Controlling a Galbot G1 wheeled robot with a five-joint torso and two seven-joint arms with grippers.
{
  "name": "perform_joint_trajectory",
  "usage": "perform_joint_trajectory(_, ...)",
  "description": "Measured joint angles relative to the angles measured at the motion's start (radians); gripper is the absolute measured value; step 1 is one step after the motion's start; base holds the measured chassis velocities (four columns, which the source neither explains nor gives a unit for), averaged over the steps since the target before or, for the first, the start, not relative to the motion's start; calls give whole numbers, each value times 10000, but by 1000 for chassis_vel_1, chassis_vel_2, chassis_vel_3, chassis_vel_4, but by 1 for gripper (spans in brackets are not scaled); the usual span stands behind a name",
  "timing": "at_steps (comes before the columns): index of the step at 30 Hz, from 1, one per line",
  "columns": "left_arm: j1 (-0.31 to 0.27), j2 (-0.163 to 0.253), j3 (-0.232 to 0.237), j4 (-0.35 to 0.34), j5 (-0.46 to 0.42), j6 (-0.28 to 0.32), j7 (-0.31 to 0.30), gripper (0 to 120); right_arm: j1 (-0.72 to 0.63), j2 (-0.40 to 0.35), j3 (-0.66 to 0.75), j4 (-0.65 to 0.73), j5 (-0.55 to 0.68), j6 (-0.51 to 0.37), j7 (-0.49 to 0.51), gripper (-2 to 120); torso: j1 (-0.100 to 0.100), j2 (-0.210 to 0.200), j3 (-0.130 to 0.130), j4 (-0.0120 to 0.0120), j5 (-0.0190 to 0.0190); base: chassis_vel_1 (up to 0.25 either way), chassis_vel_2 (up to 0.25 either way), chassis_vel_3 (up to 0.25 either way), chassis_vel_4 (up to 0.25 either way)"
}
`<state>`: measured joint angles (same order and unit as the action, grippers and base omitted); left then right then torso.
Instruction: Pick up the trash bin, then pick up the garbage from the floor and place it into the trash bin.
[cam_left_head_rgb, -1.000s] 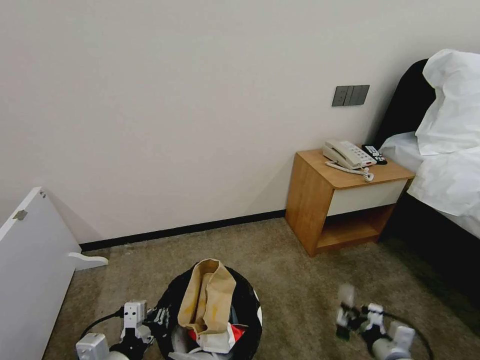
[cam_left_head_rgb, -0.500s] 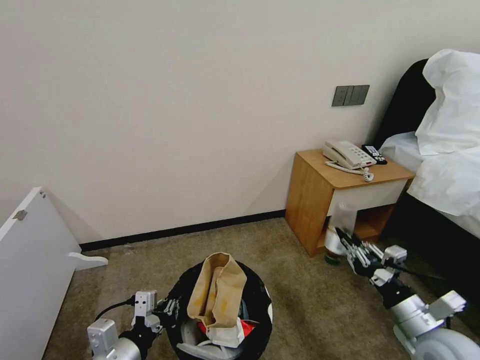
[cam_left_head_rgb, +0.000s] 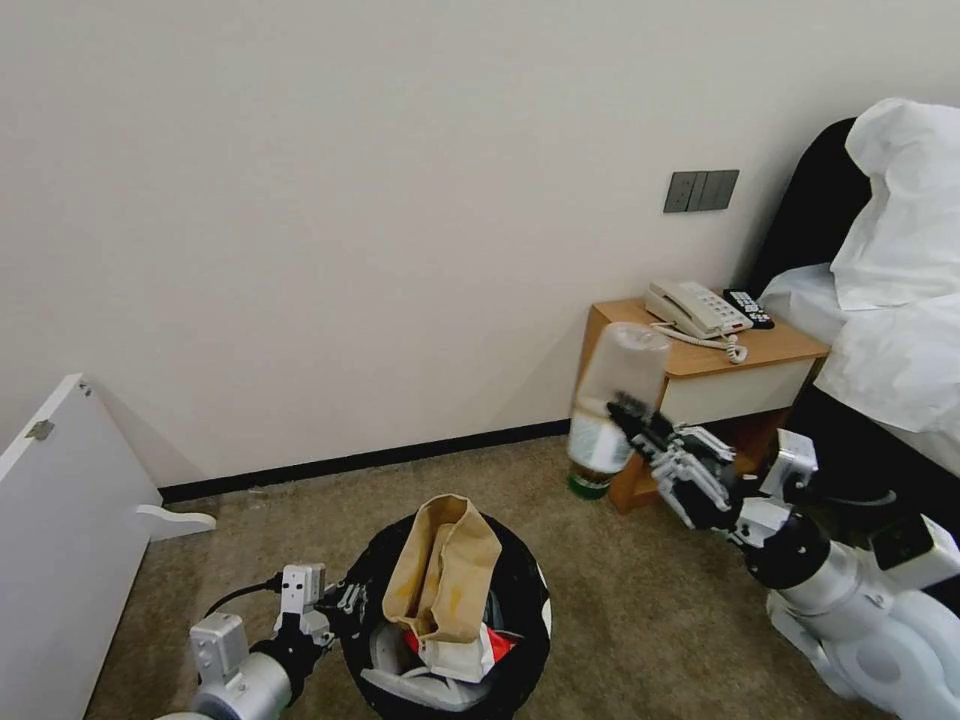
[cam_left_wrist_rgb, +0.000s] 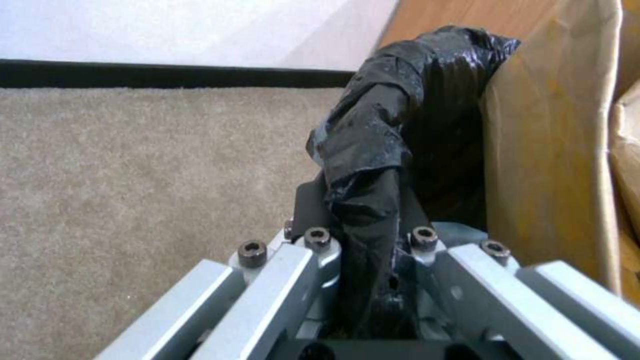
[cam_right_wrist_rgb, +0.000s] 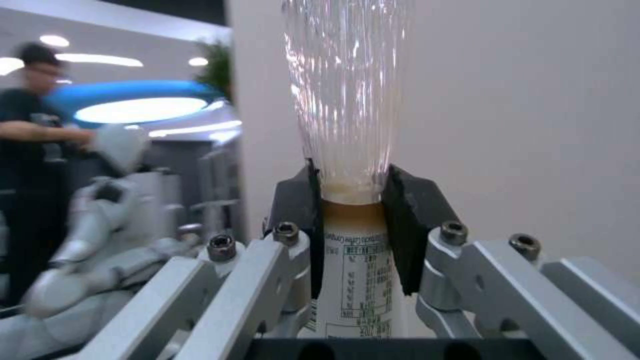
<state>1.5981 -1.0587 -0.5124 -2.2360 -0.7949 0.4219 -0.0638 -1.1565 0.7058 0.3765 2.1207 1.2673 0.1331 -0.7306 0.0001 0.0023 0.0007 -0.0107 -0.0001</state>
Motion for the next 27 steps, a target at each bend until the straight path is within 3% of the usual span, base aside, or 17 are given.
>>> perform_joint_trajectory(5,121,-75,-284,-1,-4,16,15,4,2205,571,-2586,-933,223,-50,-659,19,0,0,1,4,3,0,0,0,0)
perform_joint_trajectory(8,164,-83,-394,-19,-4,16,24,4,2719,789,-3215,-1281,180,-61,-831,19,0,0,1,3,0,0,0,0,0)
perform_joint_trajectory(27,569,-211,-544,-391,13,-9,76,4,3991,1445,-5420,-2476,-1030,123,-964,19,0,0,0,0,2,0,0,0,0)
